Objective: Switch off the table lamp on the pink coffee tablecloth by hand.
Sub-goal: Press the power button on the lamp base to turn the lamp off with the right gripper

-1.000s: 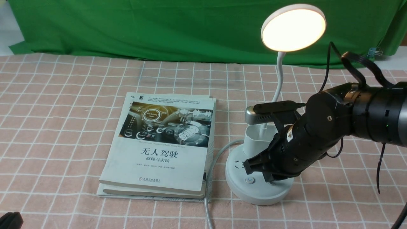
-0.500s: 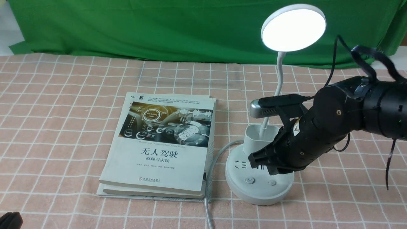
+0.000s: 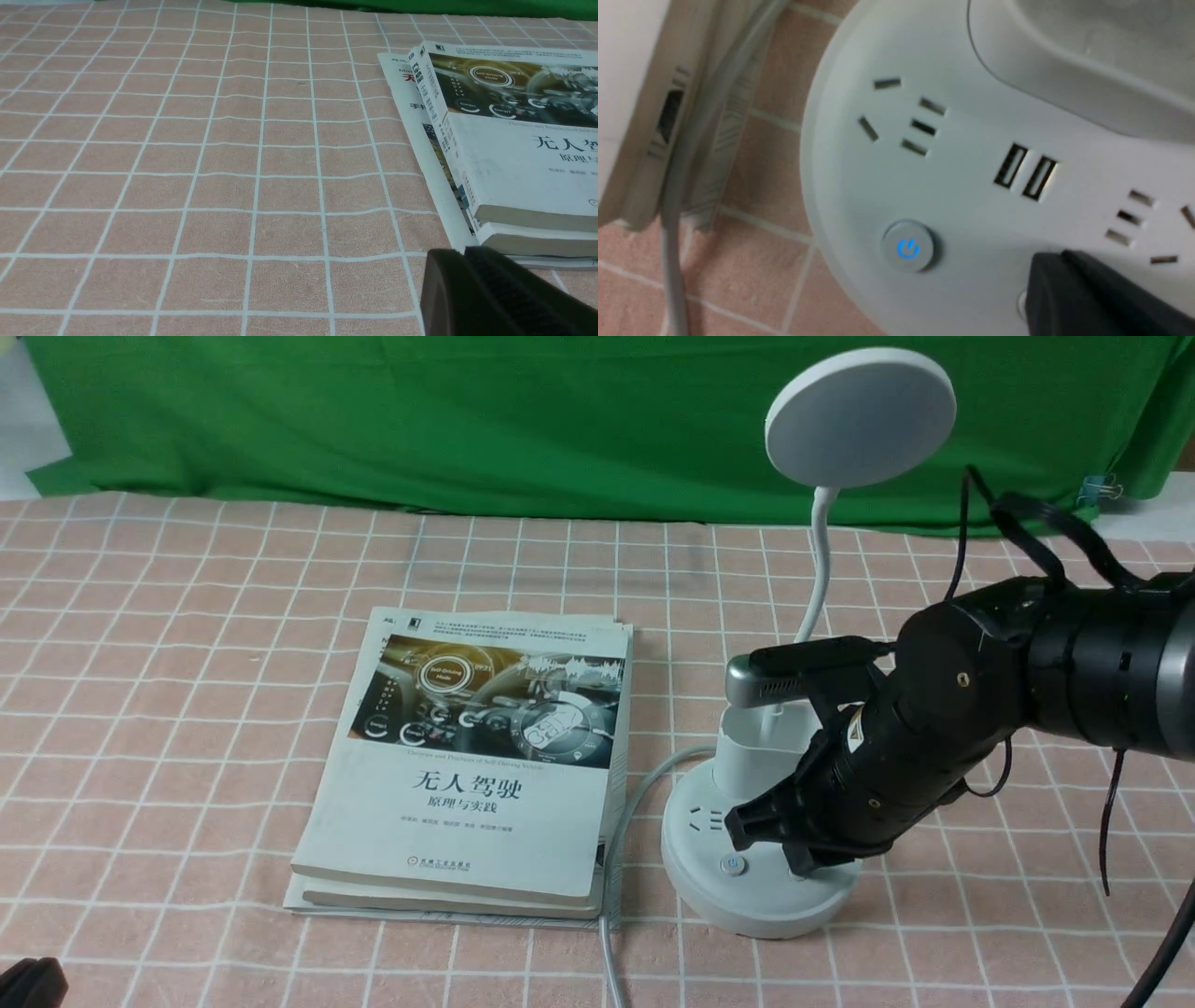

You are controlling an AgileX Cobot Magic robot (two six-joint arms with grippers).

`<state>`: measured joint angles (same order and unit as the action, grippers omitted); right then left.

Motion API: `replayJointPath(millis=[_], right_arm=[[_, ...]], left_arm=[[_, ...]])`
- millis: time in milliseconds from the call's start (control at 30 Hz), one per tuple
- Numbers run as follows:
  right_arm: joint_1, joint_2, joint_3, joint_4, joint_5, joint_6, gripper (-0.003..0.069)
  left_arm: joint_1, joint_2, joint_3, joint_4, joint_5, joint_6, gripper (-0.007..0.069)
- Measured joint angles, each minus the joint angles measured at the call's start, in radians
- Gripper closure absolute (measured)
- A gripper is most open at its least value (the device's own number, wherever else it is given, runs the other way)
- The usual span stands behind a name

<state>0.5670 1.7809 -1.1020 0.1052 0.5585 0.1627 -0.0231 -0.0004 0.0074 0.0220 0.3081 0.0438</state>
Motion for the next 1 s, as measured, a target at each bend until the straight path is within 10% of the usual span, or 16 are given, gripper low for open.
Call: replayJointPath(millis=[1000], right_arm=[[0.000,-0.028,0.004,-0.001,0.021,-0.016,0.0613]], left_arm=[[0.000,0.000,0.000,0.000,0.000,0.000,0.0618]])
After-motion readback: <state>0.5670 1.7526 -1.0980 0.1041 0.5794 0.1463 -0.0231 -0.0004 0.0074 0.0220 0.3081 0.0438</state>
